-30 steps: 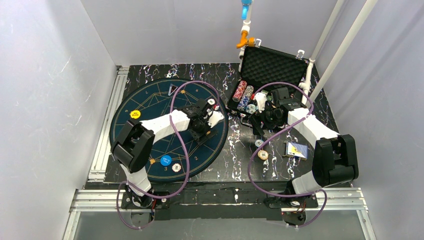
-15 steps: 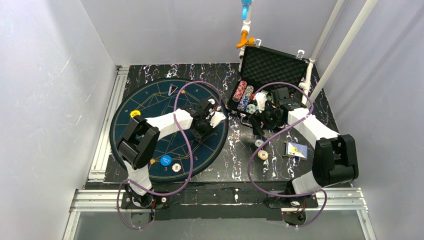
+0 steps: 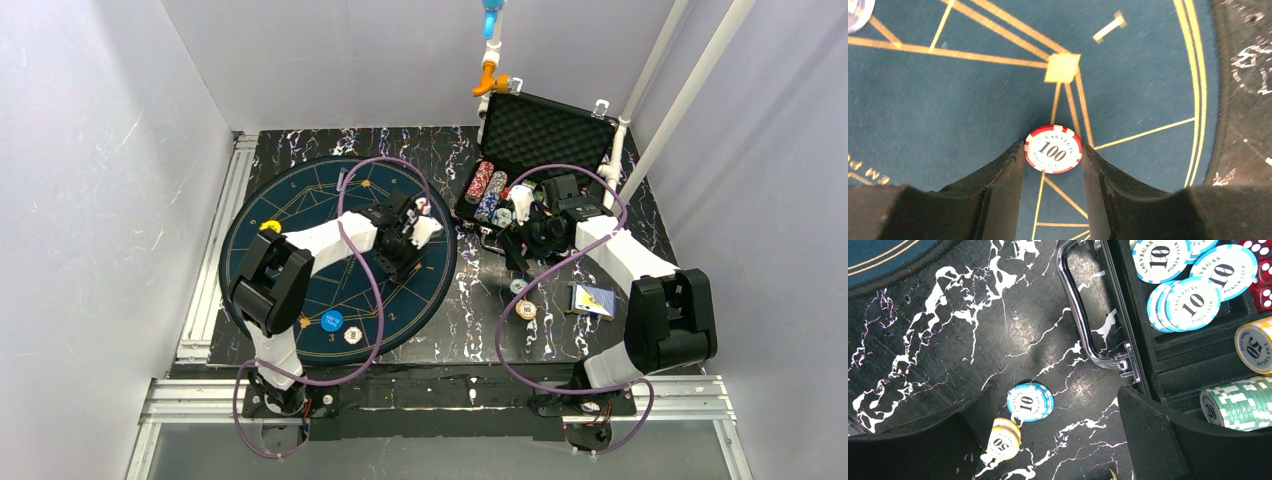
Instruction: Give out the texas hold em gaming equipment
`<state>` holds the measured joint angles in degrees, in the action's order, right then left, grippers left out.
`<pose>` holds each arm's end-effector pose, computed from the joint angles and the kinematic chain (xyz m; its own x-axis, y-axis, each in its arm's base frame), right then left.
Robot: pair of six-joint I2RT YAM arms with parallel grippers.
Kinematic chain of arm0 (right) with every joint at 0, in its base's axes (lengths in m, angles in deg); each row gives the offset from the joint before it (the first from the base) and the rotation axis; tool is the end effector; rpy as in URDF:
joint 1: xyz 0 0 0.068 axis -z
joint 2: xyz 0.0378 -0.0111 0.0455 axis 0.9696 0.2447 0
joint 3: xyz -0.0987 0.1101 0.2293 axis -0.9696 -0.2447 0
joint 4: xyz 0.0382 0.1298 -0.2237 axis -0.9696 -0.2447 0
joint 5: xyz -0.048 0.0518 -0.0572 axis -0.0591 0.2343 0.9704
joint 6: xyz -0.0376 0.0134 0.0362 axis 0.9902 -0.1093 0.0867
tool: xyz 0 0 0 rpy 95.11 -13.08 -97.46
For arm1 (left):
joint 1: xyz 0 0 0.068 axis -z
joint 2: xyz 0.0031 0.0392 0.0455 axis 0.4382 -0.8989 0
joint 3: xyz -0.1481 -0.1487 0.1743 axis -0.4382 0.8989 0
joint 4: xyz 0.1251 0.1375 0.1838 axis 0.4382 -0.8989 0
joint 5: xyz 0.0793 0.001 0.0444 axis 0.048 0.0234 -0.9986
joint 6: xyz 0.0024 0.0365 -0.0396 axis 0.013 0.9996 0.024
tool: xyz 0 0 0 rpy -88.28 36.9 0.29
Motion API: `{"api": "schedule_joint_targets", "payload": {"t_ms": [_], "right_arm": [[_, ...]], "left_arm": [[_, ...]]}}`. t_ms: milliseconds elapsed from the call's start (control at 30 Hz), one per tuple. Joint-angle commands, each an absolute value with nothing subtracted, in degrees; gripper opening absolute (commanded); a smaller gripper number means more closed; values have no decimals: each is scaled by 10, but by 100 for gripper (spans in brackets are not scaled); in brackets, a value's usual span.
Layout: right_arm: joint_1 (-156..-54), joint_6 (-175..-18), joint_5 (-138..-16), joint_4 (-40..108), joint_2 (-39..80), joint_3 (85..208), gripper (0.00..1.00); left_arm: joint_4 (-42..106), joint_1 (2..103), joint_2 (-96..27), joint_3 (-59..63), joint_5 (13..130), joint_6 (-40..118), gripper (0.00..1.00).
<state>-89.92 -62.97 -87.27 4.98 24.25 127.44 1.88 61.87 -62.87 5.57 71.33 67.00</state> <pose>0.2849 0.0831 0.2228 -0.5534 -0.5829 -0.5949 -0.7229 0.6909 -0.0046 0.2951 -0.2196 0.1786 -0.5139 0.7218 -0.4636 0.8124 0.5830 0.0071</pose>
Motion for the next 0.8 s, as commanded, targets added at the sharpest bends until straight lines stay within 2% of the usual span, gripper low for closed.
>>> {"api": "schedule_joint_targets", "payload": {"t_ms": [0, 167, 433, 567, 767], "right_arm": [[-896, -625, -879, 62, 243, 1283, 98], [-896, -625, -880, 63, 242, 1282, 98], [-896, -625, -888, 63, 242, 1283, 98], [-896, -626, -888, 62, 245, 1282, 98], [-896, -626, -888, 61, 256, 1282, 98]], "left_arm": [[-50, 567, -582, 47, 735, 657, 32], [-80, 494, -537, 53, 741, 660, 31], [-121, 290, -498, 51, 753, 701, 31], [-136, 161, -521, 15, 764, 731, 31], [-129, 51, -598, -38, 770, 762, 30]]}}
